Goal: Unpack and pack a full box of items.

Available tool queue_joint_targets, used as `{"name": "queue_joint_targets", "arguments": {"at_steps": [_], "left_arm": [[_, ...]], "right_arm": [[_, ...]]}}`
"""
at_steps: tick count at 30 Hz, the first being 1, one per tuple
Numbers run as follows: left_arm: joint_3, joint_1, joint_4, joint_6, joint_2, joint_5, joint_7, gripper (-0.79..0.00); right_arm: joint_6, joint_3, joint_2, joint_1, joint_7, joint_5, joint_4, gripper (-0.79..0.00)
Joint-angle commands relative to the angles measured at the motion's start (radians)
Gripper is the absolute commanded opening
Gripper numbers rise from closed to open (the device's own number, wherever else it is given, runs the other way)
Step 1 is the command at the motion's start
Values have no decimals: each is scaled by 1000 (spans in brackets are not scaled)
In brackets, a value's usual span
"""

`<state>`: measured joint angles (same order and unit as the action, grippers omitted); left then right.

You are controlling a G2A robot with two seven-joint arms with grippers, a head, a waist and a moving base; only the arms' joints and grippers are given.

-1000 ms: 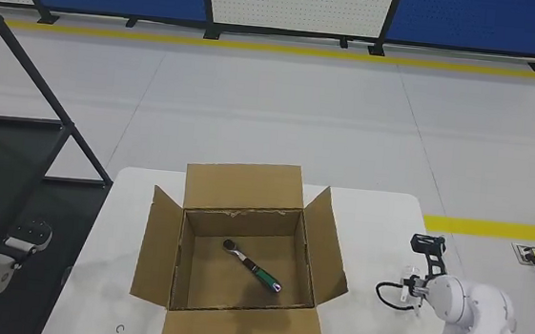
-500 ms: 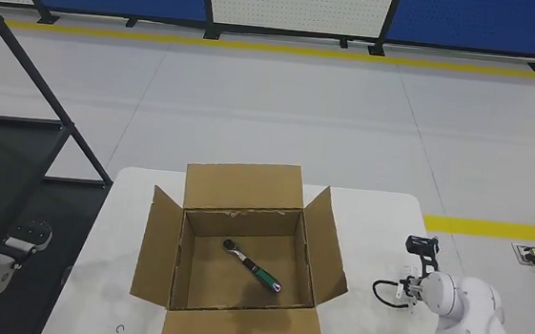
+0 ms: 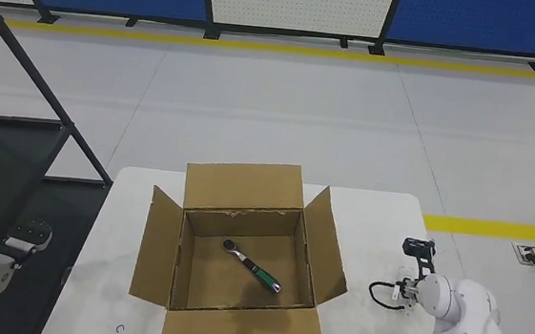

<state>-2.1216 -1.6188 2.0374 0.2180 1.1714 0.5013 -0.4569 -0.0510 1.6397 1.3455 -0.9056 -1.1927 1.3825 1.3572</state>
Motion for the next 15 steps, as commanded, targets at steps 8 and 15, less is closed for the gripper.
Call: {"name": "queue_joint_targets", "arguments": {"at_steps": [8, 15], "left_arm": [[0, 0, 0, 0, 0, 0, 0, 0], [0, 0, 0, 0, 0, 0, 0, 0]], "right_arm": [[19, -7, -8, -62, -36, -19, 462, -785], [136, -204, -8, 33, -157, 49, 818, -785]]}}
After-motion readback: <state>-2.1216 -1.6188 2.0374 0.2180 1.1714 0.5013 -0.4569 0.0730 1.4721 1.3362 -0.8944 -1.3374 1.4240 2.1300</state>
